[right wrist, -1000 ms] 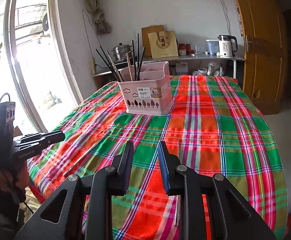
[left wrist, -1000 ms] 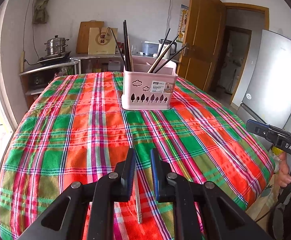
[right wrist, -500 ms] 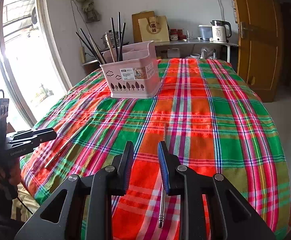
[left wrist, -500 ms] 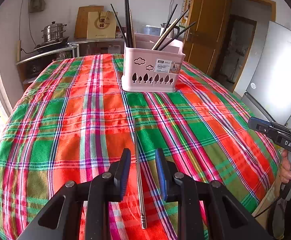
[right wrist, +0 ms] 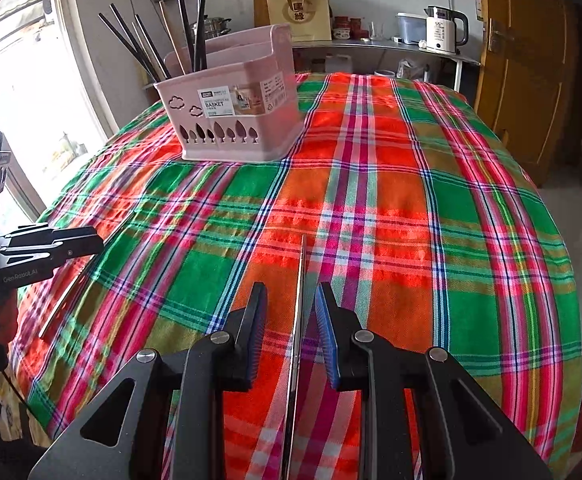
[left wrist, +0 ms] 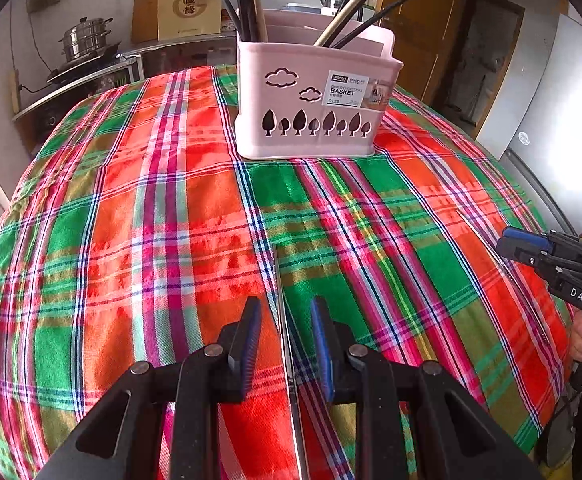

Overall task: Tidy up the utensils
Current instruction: 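Close the right tool on a metal chopstick while the left tool grasps another, then lift the metal chopsticks with both tools and carry them over the pink basket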

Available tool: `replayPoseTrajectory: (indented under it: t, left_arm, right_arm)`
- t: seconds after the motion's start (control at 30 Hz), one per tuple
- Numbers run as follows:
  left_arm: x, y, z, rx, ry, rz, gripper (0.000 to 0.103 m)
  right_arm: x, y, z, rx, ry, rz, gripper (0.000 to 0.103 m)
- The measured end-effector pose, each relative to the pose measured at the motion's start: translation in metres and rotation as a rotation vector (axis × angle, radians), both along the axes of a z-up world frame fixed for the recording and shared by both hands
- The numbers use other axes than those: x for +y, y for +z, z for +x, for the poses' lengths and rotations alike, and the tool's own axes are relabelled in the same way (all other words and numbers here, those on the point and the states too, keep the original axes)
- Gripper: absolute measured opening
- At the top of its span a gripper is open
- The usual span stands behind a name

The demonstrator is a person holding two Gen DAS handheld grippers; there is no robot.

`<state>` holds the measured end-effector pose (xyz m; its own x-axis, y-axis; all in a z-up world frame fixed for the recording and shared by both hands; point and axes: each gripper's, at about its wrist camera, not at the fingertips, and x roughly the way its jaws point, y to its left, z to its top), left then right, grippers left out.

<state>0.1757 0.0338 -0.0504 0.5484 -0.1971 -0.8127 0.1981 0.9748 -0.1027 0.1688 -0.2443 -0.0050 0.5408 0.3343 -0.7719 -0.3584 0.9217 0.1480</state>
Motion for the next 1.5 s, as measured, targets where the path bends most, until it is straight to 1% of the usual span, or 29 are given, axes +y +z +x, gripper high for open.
replayPoseTrajectory:
  t: [0.3, 0.47, 0.53, 0.67, 0.73, 0.8, 0.9, 1.07, 1.17, 1.27, 1.5]
  left_arm:
    - [-0.008, -0.007, 0.022, 0.032, -0.008, 0.026, 0.025]
    - [-0.014, -0.008, 0.025, 0.019, -0.004, 0.054, 0.024]
    - [-0.016, -0.008, 0.026, 0.015, -0.005, 0.07, 0.022]
    - [-0.02, -0.008, 0.028, 0.012, -0.006, 0.089, 0.017]
    - [-0.021, -0.008, 0.029, 0.009, -0.002, 0.095, 0.014]
    - [-0.023, -0.008, 0.029, 0.006, 0.001, 0.101, 0.008]
    - [-0.025, -0.008, 0.028, 0.003, 0.002, 0.107, 0.004]
    - [-0.025, -0.007, 0.03, 0.01, 0.007, 0.098, 0.004]
    - [-0.021, -0.003, 0.031, 0.007, 0.009, 0.067, 0.004]
    - [-0.02, 0.004, 0.031, -0.008, 0.006, 0.055, 0.004]
    - [-0.017, 0.034, 0.029, -0.069, -0.004, 0.035, 0.004]
  right_arm:
    - [0.007, -0.009, 0.022, 0.029, 0.01, -0.033, 0.026]
    - [0.013, -0.014, 0.033, 0.047, 0.014, -0.053, 0.026]
    - [0.016, -0.014, 0.035, 0.047, 0.018, -0.063, 0.025]
    - [0.022, -0.015, 0.039, 0.044, 0.022, -0.091, 0.02]
    - [0.025, -0.015, 0.039, 0.04, 0.023, -0.108, 0.016]
    - [0.027, -0.015, 0.038, 0.04, 0.029, -0.116, 0.01]
    - [0.031, -0.014, 0.036, 0.036, 0.042, -0.133, 0.004]
    - [0.031, -0.014, 0.037, 0.044, 0.045, -0.124, 0.004]
    - [0.031, -0.01, 0.036, 0.041, 0.051, -0.097, 0.004]
    - [0.031, -0.002, 0.034, 0.026, 0.057, -0.075, 0.004]
    - [0.035, 0.028, 0.034, -0.043, 0.07, -0.039, 0.004]
